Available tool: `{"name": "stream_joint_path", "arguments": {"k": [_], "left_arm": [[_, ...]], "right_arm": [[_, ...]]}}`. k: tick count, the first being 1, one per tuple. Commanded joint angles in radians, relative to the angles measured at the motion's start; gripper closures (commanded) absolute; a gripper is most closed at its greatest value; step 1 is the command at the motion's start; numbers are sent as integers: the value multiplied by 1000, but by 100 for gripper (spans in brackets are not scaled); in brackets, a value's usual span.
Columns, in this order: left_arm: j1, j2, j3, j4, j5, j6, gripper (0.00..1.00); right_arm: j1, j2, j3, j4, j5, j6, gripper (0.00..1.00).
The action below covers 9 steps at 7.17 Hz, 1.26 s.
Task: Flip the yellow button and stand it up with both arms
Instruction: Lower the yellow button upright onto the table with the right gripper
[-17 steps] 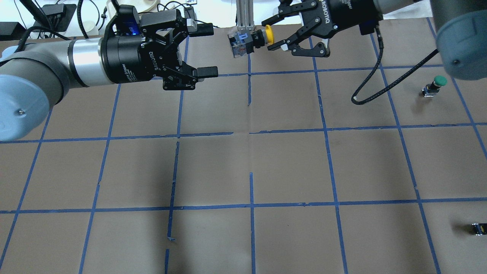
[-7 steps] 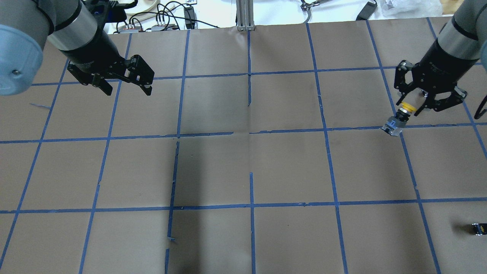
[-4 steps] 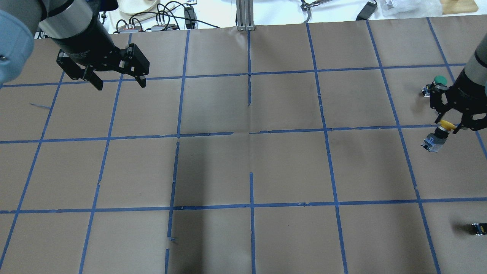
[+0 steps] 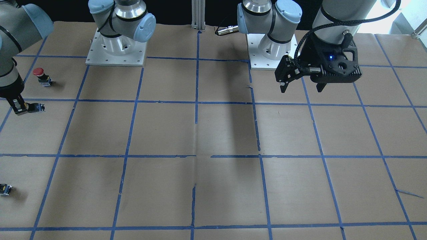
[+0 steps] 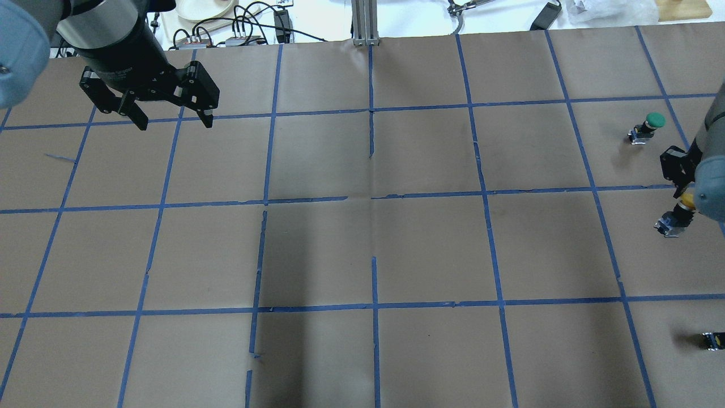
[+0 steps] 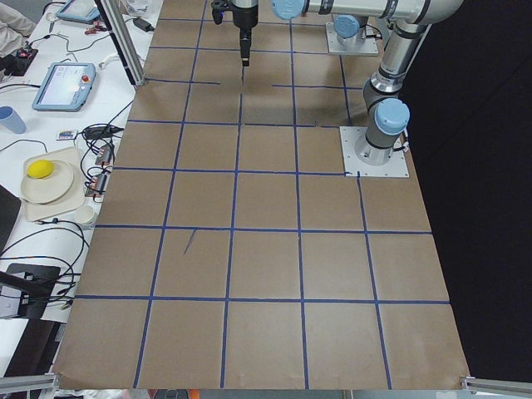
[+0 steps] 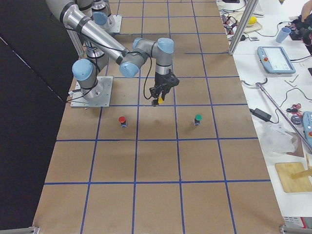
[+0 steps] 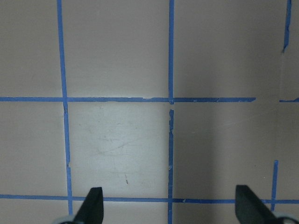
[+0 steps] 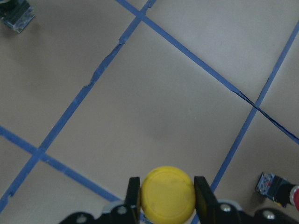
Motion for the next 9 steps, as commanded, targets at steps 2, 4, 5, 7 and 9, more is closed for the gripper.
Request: {"name": "stream_joint_path", "arguments": {"k": [2,4,5,7,9], "left_arm": [[1,-4,16,0,6,2,0],[3,-4,22,2,5,2,0],[3,-4,22,7,5,3,0],[3,-2,23,5,5,5,0],[4,-5,22,10,3,6,0]], "right_arm": [[-6,89,94,-309,-84,-1,92],[-5,157,127,-509,-133,-10,92],[-6,187,144,-589,-139,-9,92],[-5,224,147,-695,-141,5,91],[-3,225,173,-720,-137,42,90]]}}
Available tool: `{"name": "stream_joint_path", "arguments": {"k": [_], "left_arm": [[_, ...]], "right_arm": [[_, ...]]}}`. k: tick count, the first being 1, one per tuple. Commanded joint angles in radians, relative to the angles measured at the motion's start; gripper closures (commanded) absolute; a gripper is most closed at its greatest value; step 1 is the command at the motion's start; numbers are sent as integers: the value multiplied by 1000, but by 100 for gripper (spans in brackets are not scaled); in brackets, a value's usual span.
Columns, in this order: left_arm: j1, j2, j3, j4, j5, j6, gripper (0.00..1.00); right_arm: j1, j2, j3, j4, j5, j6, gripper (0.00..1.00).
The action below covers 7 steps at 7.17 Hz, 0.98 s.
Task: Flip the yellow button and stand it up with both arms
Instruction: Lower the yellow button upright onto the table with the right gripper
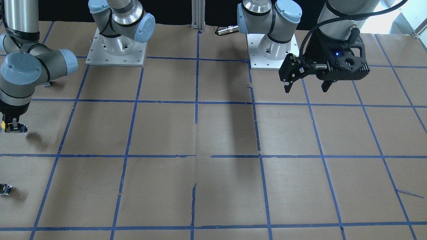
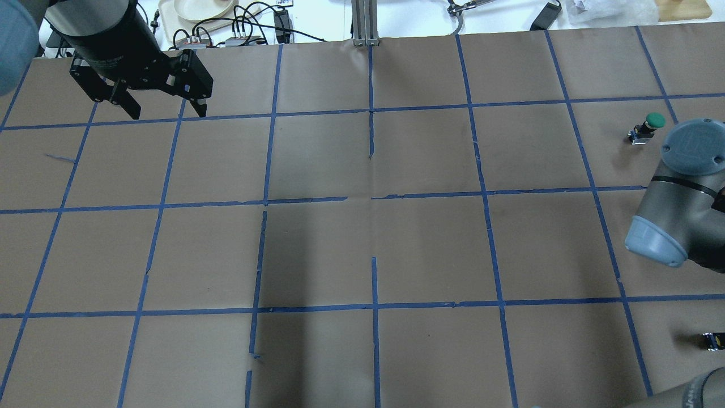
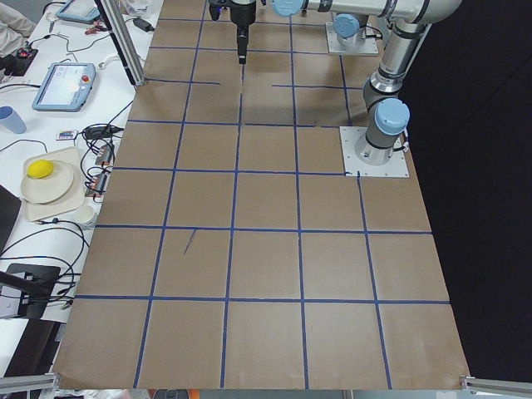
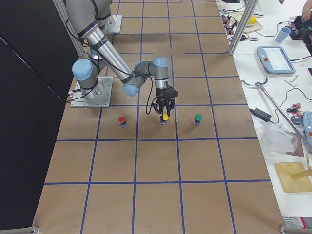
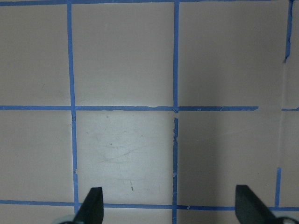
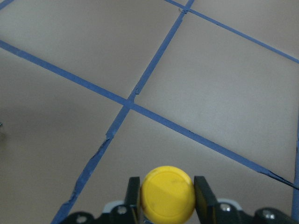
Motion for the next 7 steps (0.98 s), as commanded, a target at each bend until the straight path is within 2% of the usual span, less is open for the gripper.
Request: {"name": "stream_joint_path", "arguments": {"k": [1,5,7], "left_arm": [[1,3,1,0,0,1,0],[1,3,-2,4,0,1,0],[1,4,0,4,2,1,0]], "right_arm": [[3,1,24,-19,5,52,89],[7,3,28,-19,7,56,82],[7,1,58,-44,5,56,72]]}}
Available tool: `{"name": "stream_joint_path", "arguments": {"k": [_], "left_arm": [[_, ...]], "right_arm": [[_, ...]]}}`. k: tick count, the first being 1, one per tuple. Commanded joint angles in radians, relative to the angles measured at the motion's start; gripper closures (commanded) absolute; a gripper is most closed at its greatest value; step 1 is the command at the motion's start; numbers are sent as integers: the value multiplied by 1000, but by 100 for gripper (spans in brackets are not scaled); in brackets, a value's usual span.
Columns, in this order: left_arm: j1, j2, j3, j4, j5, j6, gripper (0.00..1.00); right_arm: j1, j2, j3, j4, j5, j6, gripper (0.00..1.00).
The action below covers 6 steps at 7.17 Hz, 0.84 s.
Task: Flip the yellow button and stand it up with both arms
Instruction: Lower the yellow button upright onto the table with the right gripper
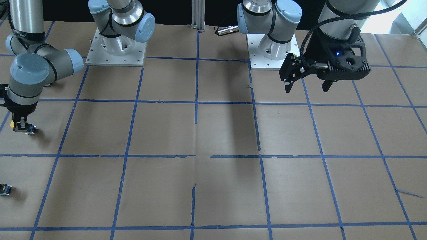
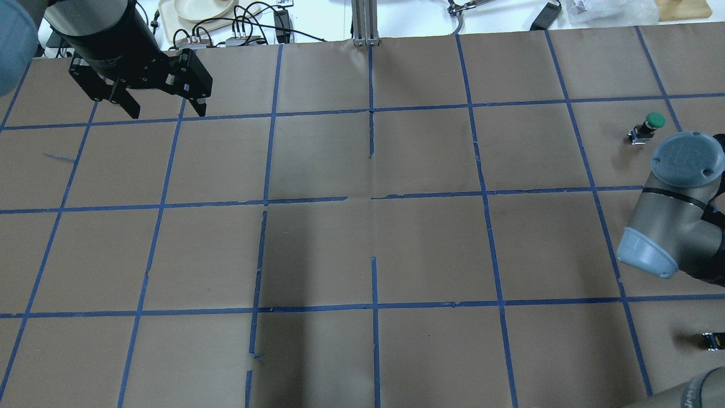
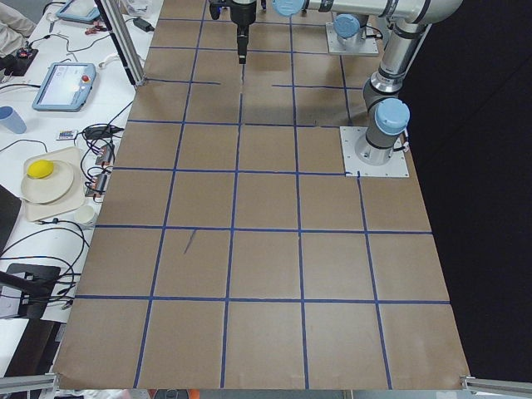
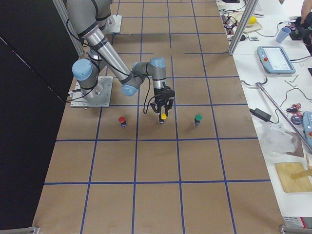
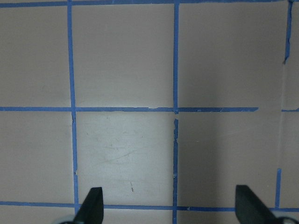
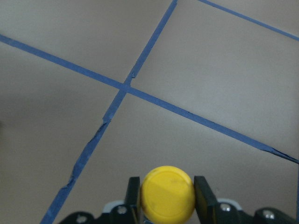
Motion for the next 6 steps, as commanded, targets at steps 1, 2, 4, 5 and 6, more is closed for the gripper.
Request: {"name": "stream_joint_path", "arguments": {"k": [1,2,4,5,6], "left_arm": [[0,1,1,0,1,2,0],[0,1,1,0,1,0,0],[-3,7,2,-3,1,0,0],[-5,13,-5,-6,1,0,0],[-5,15,-2,-8,1,0,0]], "right_arm": [[0,-2,10,-16,-7,-20,58],[0,-8,9,-16,-22,-47,16],[-1,-12,3,-34,-33,-110,0],[-1,-14,3,-32,-28,-110,0],[0,-38,0,-28,-30,-113,0]]}}
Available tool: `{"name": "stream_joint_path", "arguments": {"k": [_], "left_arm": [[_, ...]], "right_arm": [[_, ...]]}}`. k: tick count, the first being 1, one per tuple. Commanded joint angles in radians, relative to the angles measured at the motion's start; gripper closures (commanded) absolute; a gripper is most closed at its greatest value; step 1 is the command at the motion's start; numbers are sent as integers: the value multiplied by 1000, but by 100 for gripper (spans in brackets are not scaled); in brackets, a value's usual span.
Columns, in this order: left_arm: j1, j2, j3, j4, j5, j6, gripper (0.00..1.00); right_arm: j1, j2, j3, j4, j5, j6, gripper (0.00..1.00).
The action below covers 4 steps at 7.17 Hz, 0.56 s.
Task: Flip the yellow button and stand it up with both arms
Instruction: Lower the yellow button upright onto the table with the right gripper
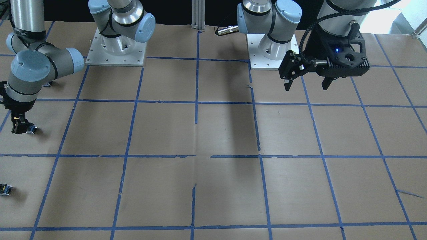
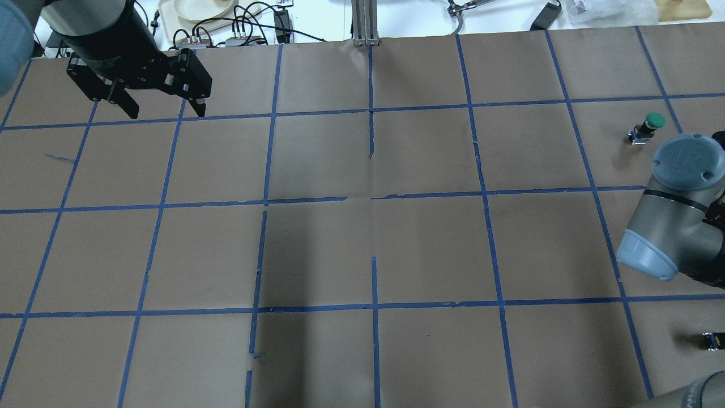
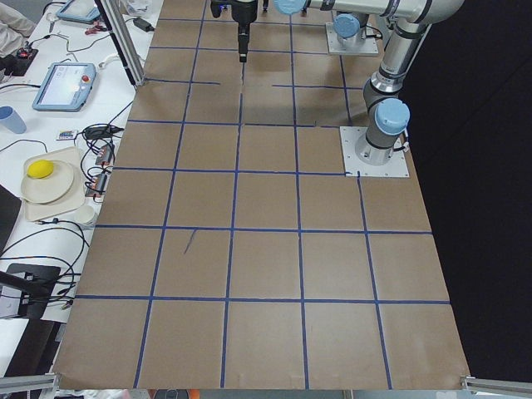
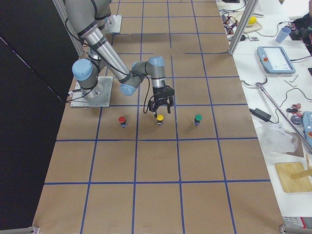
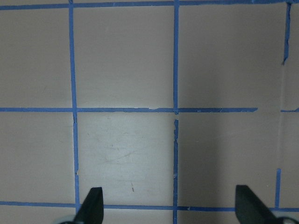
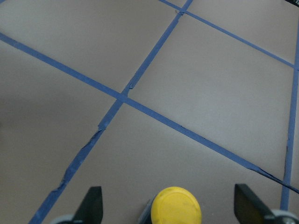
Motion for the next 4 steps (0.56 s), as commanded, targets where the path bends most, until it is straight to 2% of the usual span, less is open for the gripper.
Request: {"name": "stream_joint_path", "arguments": {"k": [1,2,4], "left_arm": [[-1,14,-12,-6,0,0,0],[-1,2,-17,5,2,0,0],[-4,0,-21,5,2,0,0]], "right_arm": [[6,-79,-5,26,-1,-42,0],[7,-143,-31,160,0,-117,0],[15,-215,-201,588,32,-120,0]]}}
